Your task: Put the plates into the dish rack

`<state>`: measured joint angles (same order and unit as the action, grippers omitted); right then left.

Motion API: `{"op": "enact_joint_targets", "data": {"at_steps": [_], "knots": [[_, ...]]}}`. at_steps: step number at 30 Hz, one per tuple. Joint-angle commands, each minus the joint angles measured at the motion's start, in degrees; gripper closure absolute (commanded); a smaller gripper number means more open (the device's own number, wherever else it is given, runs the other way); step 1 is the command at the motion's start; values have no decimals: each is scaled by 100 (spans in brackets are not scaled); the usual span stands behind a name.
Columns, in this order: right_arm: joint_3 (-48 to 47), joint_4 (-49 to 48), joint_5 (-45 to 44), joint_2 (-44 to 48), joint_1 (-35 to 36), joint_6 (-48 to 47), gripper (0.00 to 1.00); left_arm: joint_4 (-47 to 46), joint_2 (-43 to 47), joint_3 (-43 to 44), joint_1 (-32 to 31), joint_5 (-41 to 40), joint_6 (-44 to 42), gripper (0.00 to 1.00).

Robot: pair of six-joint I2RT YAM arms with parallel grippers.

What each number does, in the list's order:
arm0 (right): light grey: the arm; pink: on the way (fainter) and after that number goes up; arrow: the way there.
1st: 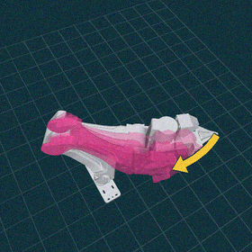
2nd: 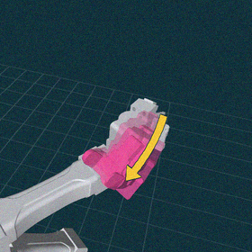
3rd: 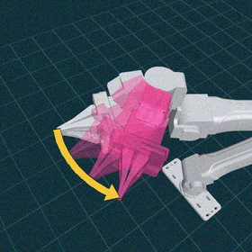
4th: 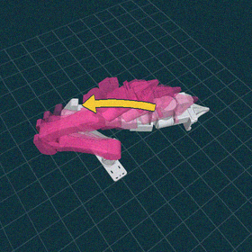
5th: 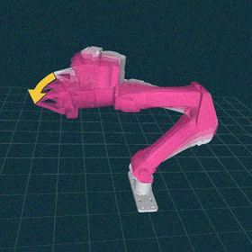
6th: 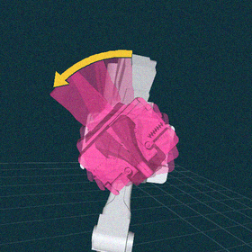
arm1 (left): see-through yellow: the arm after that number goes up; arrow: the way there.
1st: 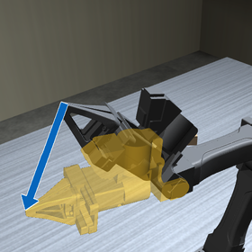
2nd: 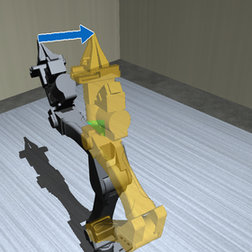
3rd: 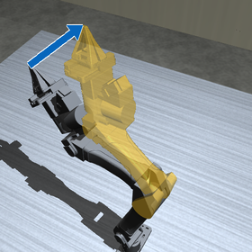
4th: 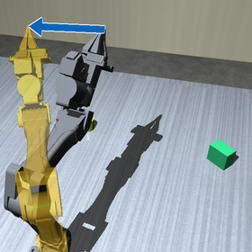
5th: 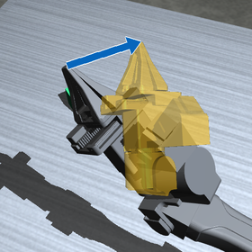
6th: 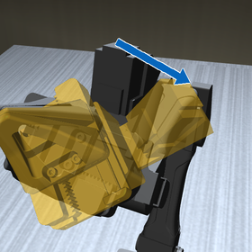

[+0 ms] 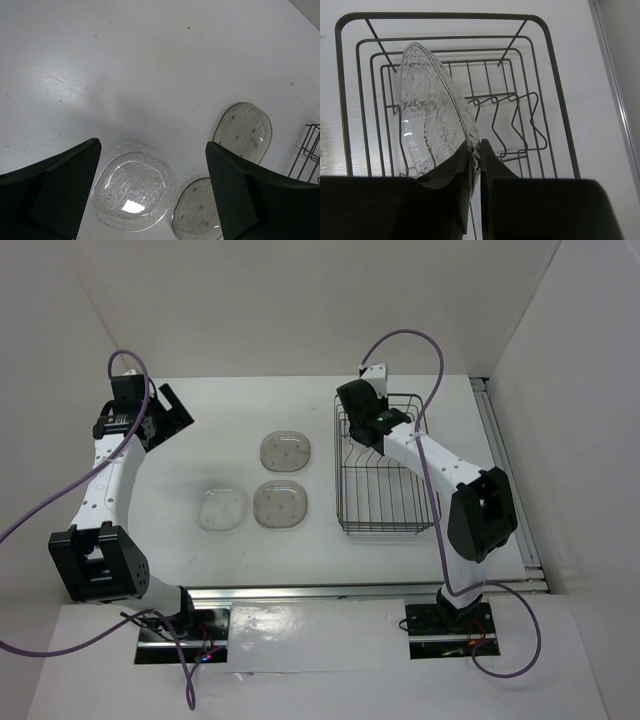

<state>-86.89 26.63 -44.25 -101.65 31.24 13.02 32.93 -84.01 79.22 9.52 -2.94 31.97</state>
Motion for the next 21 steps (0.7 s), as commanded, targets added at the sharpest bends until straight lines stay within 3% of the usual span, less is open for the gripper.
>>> {"op": "enact_joint_targets", "data": {"at_steps": [1,5,9,10,14,17,19,21], "knots": [[23,-220,21,-144,-22,43,95,-164,121,-29,15,92,64,0],[-30,-220,22,-268,-22,43,89,-164,121,-29,15,92,64,0],[-30,-220,22,-321,40,43,67,-164,121,-29,15,92,64,0],[-30,-220,22,-321,40,43,55,-164,121,-29,15,92,64,0],[23,-272,83,-434,40,43,30,-164,121,-29,15,92,64,0],[-186,-273,145,-488,92,-9,23,-164,61,-29,15,144,64,0],[-257,-273,145,-488,92,-10,8,-164,60,-29,15,145,64,0],[-397,-386,214,-427,92,-80,0,-164,-1,-29,15,214,64,0]]}}
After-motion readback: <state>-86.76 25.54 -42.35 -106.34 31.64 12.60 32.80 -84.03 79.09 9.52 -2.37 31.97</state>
